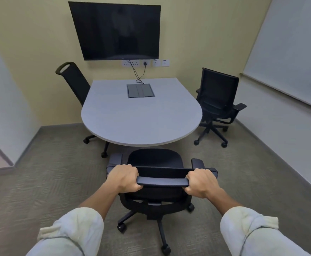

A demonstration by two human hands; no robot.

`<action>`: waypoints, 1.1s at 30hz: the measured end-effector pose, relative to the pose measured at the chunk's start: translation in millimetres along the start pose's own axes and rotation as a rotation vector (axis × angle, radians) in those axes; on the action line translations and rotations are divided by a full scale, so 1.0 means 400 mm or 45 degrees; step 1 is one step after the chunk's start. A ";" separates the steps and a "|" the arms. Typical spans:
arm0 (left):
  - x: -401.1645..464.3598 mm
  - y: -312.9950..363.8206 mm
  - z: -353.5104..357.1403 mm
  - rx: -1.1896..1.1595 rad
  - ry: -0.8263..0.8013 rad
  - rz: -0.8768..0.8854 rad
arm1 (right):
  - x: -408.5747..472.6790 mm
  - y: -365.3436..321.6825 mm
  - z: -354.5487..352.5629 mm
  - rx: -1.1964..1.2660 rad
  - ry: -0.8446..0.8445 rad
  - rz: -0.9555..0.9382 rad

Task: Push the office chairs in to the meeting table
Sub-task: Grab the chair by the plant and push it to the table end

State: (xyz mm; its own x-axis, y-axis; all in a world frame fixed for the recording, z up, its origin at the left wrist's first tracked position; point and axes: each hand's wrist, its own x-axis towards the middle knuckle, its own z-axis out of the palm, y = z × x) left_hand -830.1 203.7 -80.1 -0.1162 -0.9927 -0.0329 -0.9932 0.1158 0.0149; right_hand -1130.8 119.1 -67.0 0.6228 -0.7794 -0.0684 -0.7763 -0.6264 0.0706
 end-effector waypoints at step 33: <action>0.137 -0.165 -0.010 0.054 -0.039 -0.219 | 0.286 -0.029 0.023 0.040 0.041 0.030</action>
State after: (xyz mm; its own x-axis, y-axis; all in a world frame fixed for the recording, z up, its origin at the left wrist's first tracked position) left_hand -770.9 141.5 -78.9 0.0555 -0.9965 -0.0618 -0.9979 -0.0533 -0.0354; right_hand -1051.6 37.2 -84.7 0.6070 -0.7940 -0.0348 -0.7929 -0.6079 0.0404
